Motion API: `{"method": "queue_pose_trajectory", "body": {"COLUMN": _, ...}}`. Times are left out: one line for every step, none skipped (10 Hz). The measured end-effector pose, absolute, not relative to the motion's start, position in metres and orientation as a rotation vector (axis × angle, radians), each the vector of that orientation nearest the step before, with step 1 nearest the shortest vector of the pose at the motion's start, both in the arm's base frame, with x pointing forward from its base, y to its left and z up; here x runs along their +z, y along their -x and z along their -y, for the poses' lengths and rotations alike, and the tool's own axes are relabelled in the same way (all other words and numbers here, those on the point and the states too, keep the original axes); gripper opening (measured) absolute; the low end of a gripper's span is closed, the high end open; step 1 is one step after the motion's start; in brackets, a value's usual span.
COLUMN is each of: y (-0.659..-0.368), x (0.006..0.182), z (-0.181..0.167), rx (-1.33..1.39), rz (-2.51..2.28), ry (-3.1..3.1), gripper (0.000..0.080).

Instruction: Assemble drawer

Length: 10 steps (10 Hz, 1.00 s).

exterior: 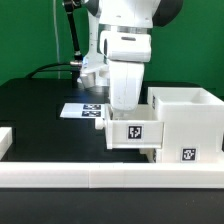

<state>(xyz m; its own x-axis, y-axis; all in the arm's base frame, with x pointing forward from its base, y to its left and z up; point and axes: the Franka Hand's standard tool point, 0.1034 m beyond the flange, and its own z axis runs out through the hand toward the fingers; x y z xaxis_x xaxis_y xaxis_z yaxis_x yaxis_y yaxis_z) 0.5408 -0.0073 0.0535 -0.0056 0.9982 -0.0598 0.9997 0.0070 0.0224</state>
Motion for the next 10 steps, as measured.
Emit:
{"method": "queue_pose_trajectory", "body": {"y": -0.54, "x": 0.053, "z": 0.0053, "rx": -0.036, "rz": -2.191, "ry": -2.169, "gripper": 0.0042}}
{"method": "queue_pose_trajectory", "body": {"y": -0.5403, "x": 0.0532, "z": 0.0032, "rx": -0.036, "rz": -2.196, "ry": -2.163, "gripper": 0.0042}}
{"method": "queue_pose_trajectory", "body": {"y": -0.5409, "x": 0.0536, "z": 0.0023, "rx": -0.043, "rz": -2.208, "ry": -2.144, "gripper": 0.0042}}
{"method": "queue_pose_trajectory", "body": {"y": -0.5421, "x": 0.0539, "z": 0.0018, "rx": -0.055, "rz": -2.228, "ry": -2.113, "gripper": 0.0042}}
{"method": "queue_pose_trajectory", "body": {"y": -0.5427, "x": 0.0535, "z": 0.0021, "rx": -0.065, "rz": -2.236, "ry": -2.106, "gripper": 0.0042}}
{"method": "queue_pose_trajectory", "body": {"y": -0.5428, "x": 0.0529, "z": 0.0024, "rx": -0.067, "rz": -2.235, "ry": -2.107, "gripper": 0.0042}}
{"method": "queue_pose_trajectory", "body": {"y": -0.5427, "x": 0.0528, "z": 0.0028, "rx": -0.067, "rz": -2.235, "ry": -2.108, "gripper": 0.0042}}
{"method": "queue_pose_trajectory", "body": {"y": -0.5426, "x": 0.0527, "z": 0.0029, "rx": -0.067, "rz": -2.234, "ry": -2.109, "gripper": 0.0042}}
{"method": "queue_pose_trajectory", "body": {"y": -0.5426, "x": 0.0527, "z": 0.003, "rx": -0.067, "rz": -2.234, "ry": -2.109, "gripper": 0.0042}}
{"method": "queue_pose_trajectory", "body": {"y": -0.5426, "x": 0.0527, "z": 0.0028, "rx": -0.067, "rz": -2.234, "ry": -2.11, "gripper": 0.0042}}
